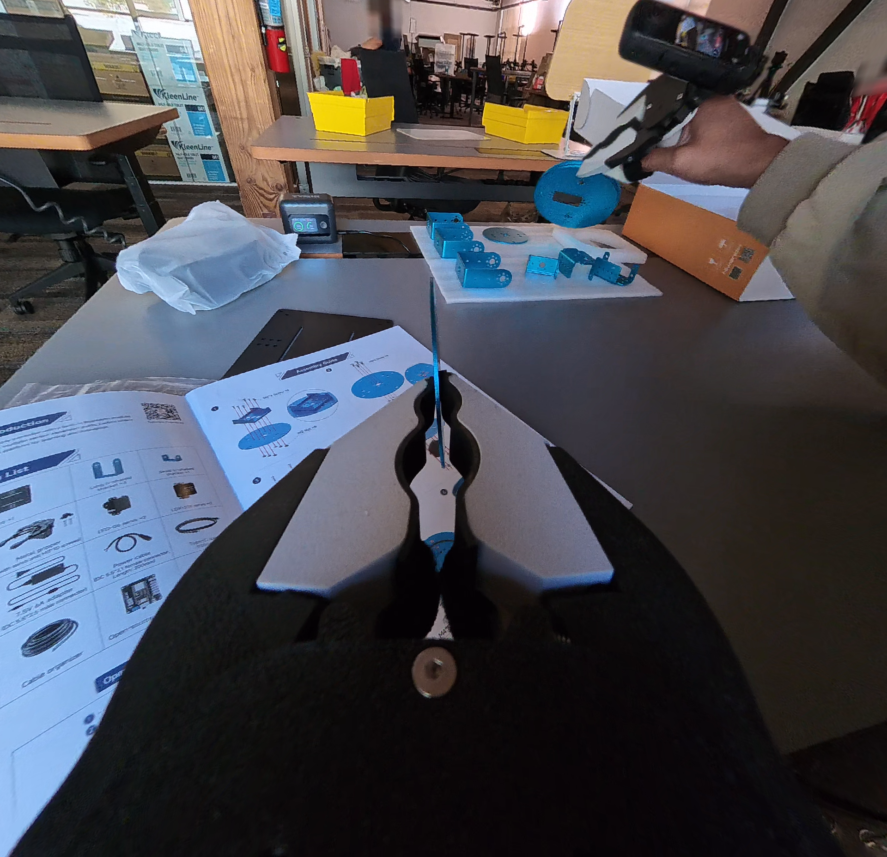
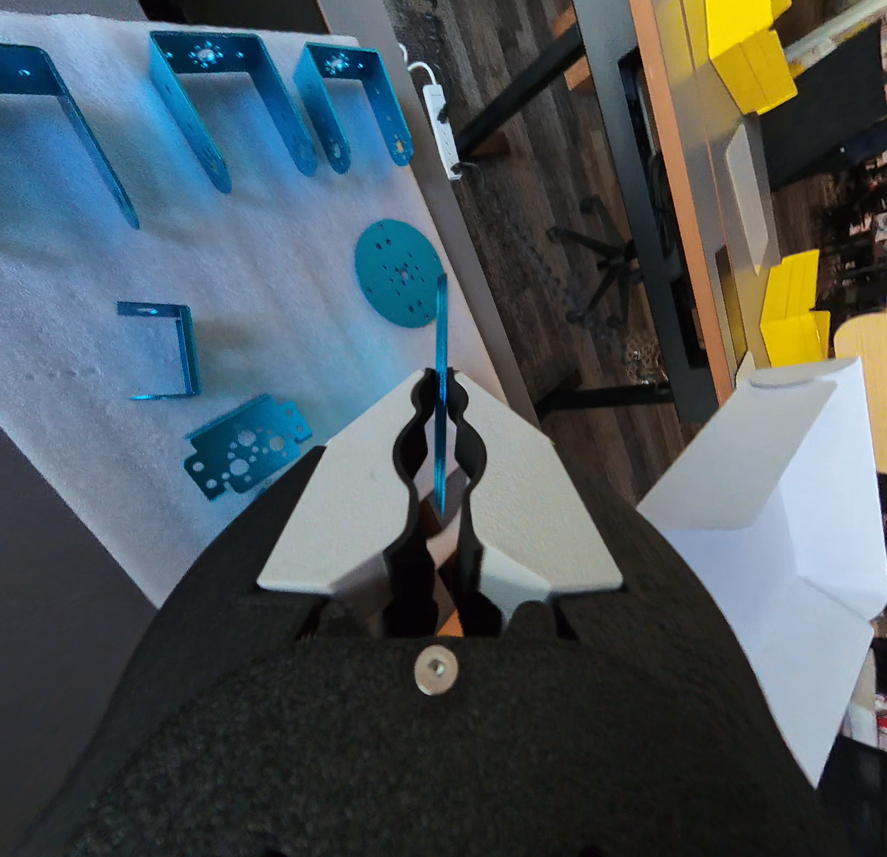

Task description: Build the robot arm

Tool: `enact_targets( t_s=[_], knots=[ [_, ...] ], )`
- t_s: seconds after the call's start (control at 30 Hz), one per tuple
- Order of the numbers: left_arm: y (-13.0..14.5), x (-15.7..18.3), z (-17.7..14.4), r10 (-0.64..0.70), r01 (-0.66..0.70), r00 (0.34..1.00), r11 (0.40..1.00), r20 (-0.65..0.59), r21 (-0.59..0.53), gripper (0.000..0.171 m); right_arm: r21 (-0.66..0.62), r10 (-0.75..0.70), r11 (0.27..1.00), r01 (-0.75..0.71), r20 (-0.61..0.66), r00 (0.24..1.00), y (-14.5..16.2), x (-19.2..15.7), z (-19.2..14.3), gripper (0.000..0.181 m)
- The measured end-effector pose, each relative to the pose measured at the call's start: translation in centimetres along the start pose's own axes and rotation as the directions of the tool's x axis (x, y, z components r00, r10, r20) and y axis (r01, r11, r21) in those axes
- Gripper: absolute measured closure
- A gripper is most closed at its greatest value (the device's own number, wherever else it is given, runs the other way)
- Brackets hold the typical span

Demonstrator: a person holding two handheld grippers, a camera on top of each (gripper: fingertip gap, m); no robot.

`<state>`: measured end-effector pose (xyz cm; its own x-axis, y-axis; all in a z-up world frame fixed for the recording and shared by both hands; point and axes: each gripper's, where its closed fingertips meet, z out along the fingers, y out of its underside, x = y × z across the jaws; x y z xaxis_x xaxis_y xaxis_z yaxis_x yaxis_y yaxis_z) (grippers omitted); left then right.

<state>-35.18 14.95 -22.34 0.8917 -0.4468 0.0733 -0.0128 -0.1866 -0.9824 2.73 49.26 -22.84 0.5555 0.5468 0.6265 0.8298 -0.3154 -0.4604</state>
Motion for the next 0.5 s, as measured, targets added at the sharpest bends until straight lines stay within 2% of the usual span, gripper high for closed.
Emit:
enact_targets(
  t_s=[0.13, 0.23, 0.3, 0.37, 0.5],
  knots=[
    [-0.1, -0.2, -0.3, 0.004, -0.004, 1.000, 1.000, 0.016, 0.001, 0.171, -0.027, -0.103, 0.994, 0.103, 0.004, 0.995, -0.9, -0.9, 1.7, 0.178],
    [0.0, -0.3, -0.4, -0.003, 0.003, 1.000, 1.000, 0.021, -0.001, 0.171, -0.042, -0.108, 0.993, 0.108, -0.008, 0.994, -0.7, -0.1, 1.9, 0.178],
    [0.1, -0.3, -0.4, -0.004, 0.004, 1.000, 1.000, 0.021, -0.005, 0.171, -0.061, -0.094, 0.994, 0.092, -0.030, 0.995, 0.1, 1.1, 1.8, 0.178],
    [0.2, -0.4, -0.2, -0.003, 0.004, 1.000, 1.000, 0.019, -0.010, 0.171, -0.113, -0.139, 0.985, 0.132, -0.054, 0.989, 1.5, 1.7, 2.0, 0.178],
    [0.1, -0.2, 0.1, -0.008, 0.008, 1.000, 1.000, 0.009, -0.010, 0.171, -0.126, -0.165, 0.979, 0.160, -0.031, 0.986, 2.7, 0.5, 2.9, 0.178]
  ],
)
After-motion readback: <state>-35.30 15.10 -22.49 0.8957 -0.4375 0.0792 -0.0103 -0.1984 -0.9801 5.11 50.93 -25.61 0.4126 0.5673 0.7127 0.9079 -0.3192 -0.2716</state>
